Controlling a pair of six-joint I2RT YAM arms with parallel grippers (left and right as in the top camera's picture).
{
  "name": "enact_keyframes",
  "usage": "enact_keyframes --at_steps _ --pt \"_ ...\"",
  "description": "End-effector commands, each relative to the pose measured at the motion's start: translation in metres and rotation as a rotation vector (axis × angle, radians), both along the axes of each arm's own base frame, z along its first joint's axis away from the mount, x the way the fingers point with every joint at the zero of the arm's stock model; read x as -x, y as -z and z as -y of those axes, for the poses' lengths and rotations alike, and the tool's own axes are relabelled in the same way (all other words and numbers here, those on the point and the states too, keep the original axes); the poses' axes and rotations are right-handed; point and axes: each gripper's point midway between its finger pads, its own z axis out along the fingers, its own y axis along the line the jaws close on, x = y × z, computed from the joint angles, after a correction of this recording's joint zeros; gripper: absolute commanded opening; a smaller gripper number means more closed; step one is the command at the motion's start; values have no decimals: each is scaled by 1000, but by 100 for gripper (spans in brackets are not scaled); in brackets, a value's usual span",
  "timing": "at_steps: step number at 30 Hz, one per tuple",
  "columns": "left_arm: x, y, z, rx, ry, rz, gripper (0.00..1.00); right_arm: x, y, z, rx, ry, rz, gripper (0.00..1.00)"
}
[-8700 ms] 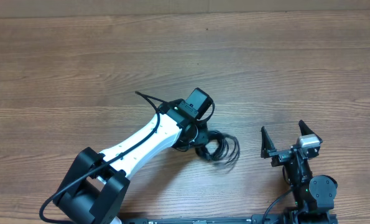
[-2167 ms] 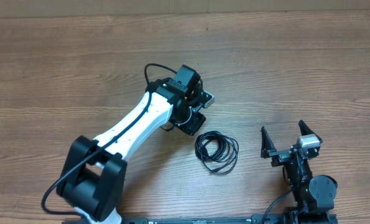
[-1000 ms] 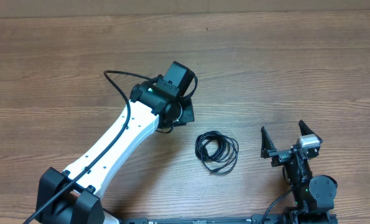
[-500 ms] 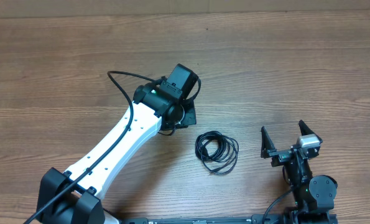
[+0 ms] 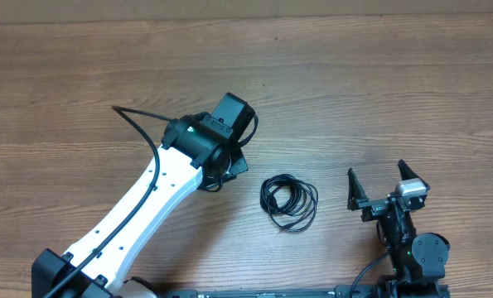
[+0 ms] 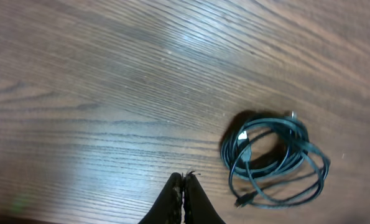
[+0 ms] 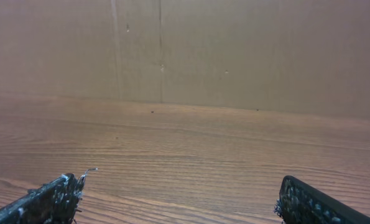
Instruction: Untangle cables
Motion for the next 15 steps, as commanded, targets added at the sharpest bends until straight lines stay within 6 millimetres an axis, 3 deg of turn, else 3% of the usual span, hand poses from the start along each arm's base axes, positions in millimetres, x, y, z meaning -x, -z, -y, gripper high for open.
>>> enact_keyframes --at_steps 1,15 --pt "-7 -5 -7 -20 -122 41 4 0 2 1 1 5 5 100" --pt "-16 -7 -5 -14 -135 82 4 0 2 1 1 5 5 100"
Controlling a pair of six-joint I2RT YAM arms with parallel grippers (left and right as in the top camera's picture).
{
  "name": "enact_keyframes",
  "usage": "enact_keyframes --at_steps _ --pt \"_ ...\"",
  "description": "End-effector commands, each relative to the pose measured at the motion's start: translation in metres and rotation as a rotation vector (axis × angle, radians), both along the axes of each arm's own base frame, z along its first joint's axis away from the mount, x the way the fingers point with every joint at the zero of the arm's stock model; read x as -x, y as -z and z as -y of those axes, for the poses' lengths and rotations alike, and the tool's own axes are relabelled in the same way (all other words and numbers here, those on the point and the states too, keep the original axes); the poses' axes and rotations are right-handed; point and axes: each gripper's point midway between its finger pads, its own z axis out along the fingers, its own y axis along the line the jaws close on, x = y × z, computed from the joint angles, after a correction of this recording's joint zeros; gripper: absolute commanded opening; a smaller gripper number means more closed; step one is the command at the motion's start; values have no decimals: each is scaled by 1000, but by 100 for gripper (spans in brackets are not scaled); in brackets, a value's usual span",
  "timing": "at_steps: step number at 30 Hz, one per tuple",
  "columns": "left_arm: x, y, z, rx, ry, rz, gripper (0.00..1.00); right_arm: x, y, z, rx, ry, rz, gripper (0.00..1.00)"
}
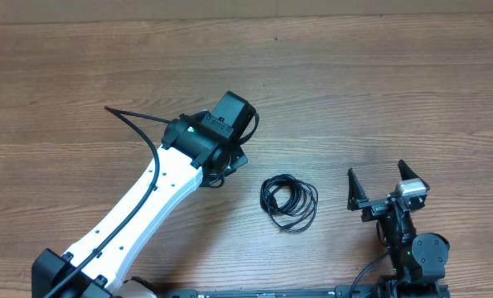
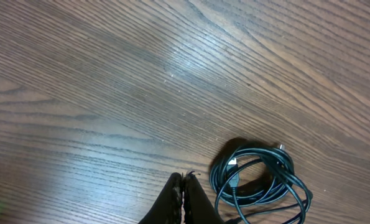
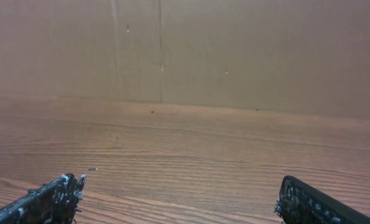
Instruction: Untangle cables
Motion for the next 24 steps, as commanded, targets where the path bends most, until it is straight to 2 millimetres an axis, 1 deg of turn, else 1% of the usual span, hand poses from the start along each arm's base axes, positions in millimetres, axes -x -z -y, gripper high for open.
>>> enact_keyframes --at_steps 1,7,10,14,21,24 --pt "-1 -4 -1 -6 -22 15 4 0 2 1 1 5 5 100" --pt "3 -1 3 7 -14 -7 4 0 2 1 1 5 6 100" --pt "5 9 4 6 -33 -36 4 0 2 1 1 5 5 100" --pt "8 23 15 37 -22 -95 4 0 2 1 1 5 5 100" --pt "4 43 28 59 -14 -148 4 0 2 1 1 5 5 100" --pt "4 51 29 50 -9 -167 4 0 2 1 1 5 6 100"
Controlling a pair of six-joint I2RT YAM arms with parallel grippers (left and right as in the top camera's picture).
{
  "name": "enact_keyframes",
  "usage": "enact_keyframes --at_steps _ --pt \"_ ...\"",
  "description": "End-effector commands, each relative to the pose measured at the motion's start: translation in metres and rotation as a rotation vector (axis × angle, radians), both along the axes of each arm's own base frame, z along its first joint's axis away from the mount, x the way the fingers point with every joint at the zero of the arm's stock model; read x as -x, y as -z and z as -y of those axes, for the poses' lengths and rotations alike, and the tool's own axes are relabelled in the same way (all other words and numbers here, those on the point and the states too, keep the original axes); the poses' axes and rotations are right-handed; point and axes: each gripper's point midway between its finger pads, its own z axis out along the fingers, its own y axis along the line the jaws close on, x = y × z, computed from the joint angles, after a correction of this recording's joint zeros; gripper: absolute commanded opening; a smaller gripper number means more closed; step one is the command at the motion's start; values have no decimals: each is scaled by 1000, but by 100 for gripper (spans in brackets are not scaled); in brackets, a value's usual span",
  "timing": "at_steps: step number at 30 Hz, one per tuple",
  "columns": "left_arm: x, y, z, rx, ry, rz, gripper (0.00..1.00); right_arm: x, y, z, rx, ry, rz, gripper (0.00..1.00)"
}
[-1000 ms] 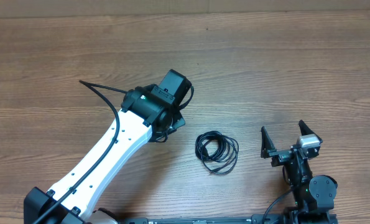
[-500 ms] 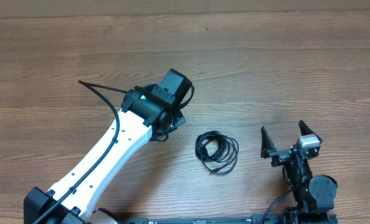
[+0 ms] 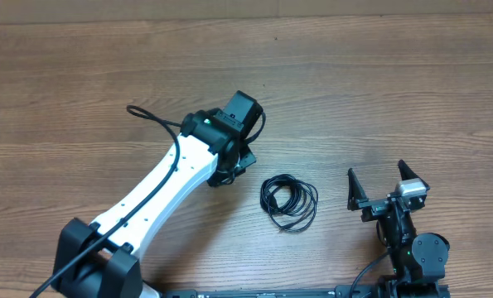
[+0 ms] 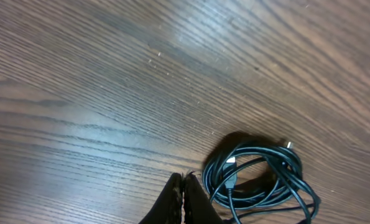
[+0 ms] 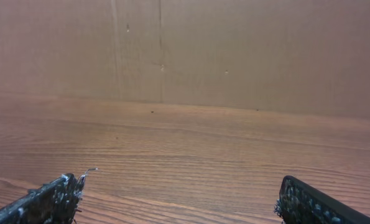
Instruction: Untangle cables
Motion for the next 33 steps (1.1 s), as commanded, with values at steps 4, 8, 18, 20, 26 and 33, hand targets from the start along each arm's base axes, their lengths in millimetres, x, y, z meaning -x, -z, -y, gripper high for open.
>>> enact_keyframes --at_steps 4,8,18,20,26,33 --pt "5 17 7 -5 0 -57 4 0 2 1 1 5 5 100" --pt "6 22 7 -12 0 -74 4 3 0 -14 -12 -79 9 100" --pt "-3 22 16 4 195 -23 4 40 -3 -85 -764 -513 -340 100" --pt "-5 21 21 22 275 -8 4 42 -3 -86 -805 -521 -365 100" --pt "-9 19 35 71 443 33 4 43 -4 -87 -880 -522 -403 100" --pt "-3 20 41 81 599 40 41 47 -3 -92 -916 -548 -443 100"
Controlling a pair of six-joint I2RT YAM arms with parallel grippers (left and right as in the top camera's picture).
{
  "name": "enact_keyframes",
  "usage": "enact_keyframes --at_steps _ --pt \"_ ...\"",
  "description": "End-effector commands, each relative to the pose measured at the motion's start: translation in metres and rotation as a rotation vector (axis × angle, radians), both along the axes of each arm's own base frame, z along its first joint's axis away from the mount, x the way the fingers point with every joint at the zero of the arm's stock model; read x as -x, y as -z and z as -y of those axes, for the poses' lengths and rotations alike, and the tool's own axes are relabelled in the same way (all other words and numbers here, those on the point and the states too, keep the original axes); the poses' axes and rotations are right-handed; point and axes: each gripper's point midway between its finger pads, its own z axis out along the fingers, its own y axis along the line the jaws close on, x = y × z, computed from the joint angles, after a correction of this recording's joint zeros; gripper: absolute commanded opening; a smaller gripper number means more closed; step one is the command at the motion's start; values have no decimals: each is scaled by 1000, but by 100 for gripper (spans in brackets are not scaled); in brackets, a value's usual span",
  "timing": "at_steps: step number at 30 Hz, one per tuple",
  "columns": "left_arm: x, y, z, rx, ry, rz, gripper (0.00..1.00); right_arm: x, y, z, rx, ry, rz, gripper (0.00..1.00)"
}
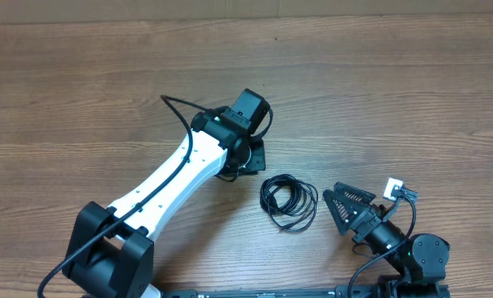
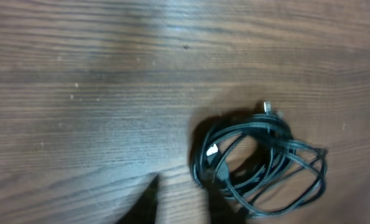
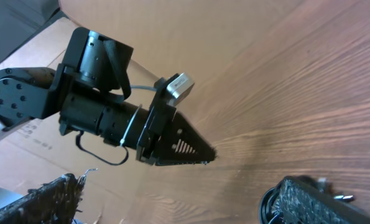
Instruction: Untangle cables
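Observation:
A dark cable coil (image 1: 289,203) lies tangled on the wooden table (image 1: 395,99); the left wrist view shows the coil (image 2: 259,162) with a small plug at its top. My left gripper (image 1: 251,157) hovers just up-left of the coil. Its blurred fingers (image 2: 148,200) stand apart, so my left gripper (image 2: 185,208) is open and empty. My right gripper (image 1: 343,207) is open just right of the coil, turned toward it. In the right wrist view my right gripper (image 3: 185,202) frames the left gripper (image 3: 178,146) and an edge of the coil (image 3: 270,208).
A cardboard wall (image 1: 229,8) runs along the far edge of the table. The left arm's white link (image 1: 159,194) crosses the near-left part of the table. The right arm's base (image 1: 424,252) sits at the near-right edge.
My left gripper has shifted right, closer to the coil, and its fingers have opened. My right gripper has turned from facing the far wall to facing left at the coil. The coil has not moved.
At first my left gripper was shut, up-left of the coil, and my right gripper stood open facing the back wall. The left arm then shifted a little while still shut. Now it is open near the coil and the right gripper has swung toward it.

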Motion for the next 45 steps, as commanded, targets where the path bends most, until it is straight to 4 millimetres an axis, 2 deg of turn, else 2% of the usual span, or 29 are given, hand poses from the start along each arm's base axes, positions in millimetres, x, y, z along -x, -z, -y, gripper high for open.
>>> enact_keyframes --at_steps 1,2,4,7,11,14,17,22,25,27,29,36,39,41,43,45 --pt "9 8 5 -4 120 -10 51 1 1 -1 -19 -8 -9 100" --pt "10 11 7 -1 126 -12 58 -1 1 0 -19 6 -8 100" --pt "15 17 10 7 143 -18 66 -2 0 3 -9 25 0 100" --pt "23 25 15 7 177 -19 74 -5 -2 10 31 77 -18 100" --pt "26 26 26 27 229 -1 78 -8 5 39 102 268 -167 100" --pt "27 28 29 19 247 18 78 -1 9 49 162 316 -286 100" --pt "20 29 21 -34 235 54 77 6 40 49 220 291 -492 100" --pt "8 28 12 -37 186 65 100 4 84 40 274 202 -724 100" --pt "0 27 3 -36 152 66 100 -5 99 30 288 125 -779 100" --pt "-4 27 -2 -37 134 63 100 -10 106 20 277 51 -798 90" --pt "-5 27 -5 -33 125 59 100 -14 115 10 271 -22 -812 86" --pt "-7 27 -5 -29 123 64 99 -30 146 -18 398 -206 -704 86" --pt "-7 27 -5 -30 123 64 100 -34 159 -24 418 -236 -695 76" --pt "-7 27 -5 -30 123 65 100 -35 164 -27 410 -250 -706 59" --pt "-7 27 -5 -30 122 65 100 -34 166 -30 396 -270 -710 33" --pt "-7 27 -5 -30 123 66 100 -33 164 -31 390 -276 -707 19"
